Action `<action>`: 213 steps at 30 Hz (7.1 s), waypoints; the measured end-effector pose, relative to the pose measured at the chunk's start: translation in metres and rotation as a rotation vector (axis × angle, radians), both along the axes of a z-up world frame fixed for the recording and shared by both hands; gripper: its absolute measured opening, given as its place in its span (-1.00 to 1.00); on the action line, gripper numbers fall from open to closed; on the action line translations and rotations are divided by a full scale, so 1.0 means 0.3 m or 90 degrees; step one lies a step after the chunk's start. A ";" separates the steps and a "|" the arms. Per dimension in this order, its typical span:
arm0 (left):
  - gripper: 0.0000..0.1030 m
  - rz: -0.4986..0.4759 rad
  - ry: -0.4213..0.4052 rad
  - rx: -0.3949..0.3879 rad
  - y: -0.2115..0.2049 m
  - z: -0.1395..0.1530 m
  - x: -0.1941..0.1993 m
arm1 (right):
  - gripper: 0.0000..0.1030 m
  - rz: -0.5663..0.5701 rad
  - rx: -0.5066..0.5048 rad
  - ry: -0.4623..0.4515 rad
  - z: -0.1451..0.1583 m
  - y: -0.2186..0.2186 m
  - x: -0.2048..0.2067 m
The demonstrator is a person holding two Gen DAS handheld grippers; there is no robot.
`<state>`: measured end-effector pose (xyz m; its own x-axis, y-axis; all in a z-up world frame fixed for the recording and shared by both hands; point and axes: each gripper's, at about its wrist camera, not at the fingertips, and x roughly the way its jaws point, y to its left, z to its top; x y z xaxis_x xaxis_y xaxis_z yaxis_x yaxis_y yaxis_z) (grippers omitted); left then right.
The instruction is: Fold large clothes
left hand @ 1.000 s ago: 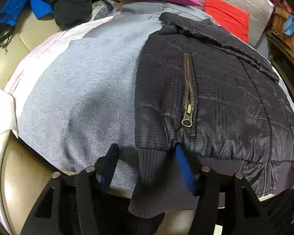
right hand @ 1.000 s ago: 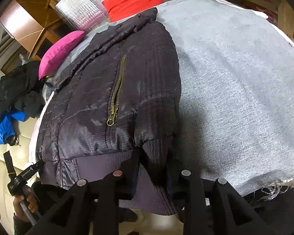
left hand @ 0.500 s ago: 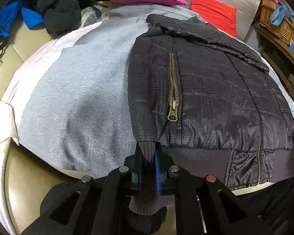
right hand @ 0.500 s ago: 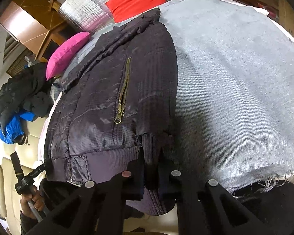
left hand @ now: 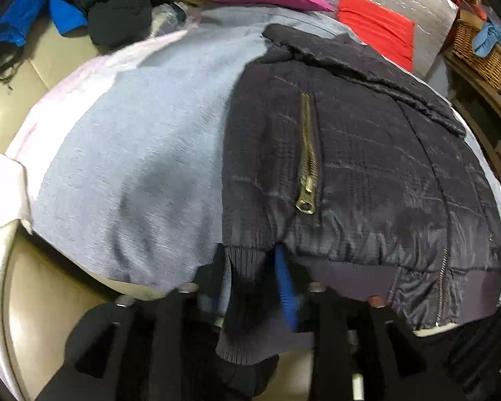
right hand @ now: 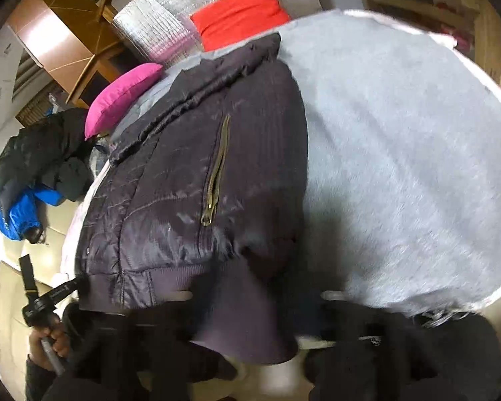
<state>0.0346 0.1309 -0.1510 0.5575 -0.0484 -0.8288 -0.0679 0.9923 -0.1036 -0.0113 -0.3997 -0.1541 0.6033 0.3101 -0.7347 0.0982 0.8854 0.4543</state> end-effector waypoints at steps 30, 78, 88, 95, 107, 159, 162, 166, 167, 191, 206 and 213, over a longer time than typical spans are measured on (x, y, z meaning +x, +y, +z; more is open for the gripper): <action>-0.84 -0.069 -0.035 0.031 -0.043 0.077 -0.111 | -0.81 0.049 0.087 0.038 -0.017 -0.002 0.007; -0.84 -0.059 -0.196 -0.249 0.090 0.470 0.111 | -0.84 0.081 0.363 -0.184 0.312 -0.140 0.272; -0.84 -0.044 -0.258 -0.245 0.057 0.581 0.206 | -0.84 0.066 0.368 -0.236 0.413 -0.158 0.376; -0.84 -0.047 -0.287 -0.235 0.035 0.629 0.262 | -0.85 0.058 0.363 -0.262 0.463 -0.166 0.442; -0.84 -0.054 -0.320 -0.187 -0.033 0.700 0.441 | -0.85 0.040 0.315 -0.286 0.544 -0.170 0.637; -0.84 0.004 -0.154 -0.040 -0.213 0.344 1.442 | -0.86 -0.036 0.129 -0.124 0.284 -0.135 1.675; -0.84 0.005 -0.136 -0.038 -0.222 0.313 1.479 | -0.86 -0.041 0.122 -0.107 0.251 -0.132 1.709; -0.84 0.002 -0.127 -0.025 -0.238 0.289 1.509 | -0.86 -0.052 0.113 -0.079 0.197 -0.137 1.742; -0.84 0.001 -0.126 -0.021 -0.243 0.282 1.514 | -0.86 -0.056 0.110 -0.070 0.183 -0.139 1.750; -0.30 0.015 -0.103 -0.038 -0.243 0.244 1.558 | -0.38 -0.080 0.134 -0.020 0.111 -0.148 1.794; 0.42 0.062 -0.218 -0.008 -0.046 0.391 1.367 | 0.59 -0.064 0.097 -0.132 0.299 -0.203 1.599; 0.49 0.074 -0.137 -0.044 0.095 0.296 1.279 | 0.58 -0.042 0.027 -0.062 0.257 -0.251 1.519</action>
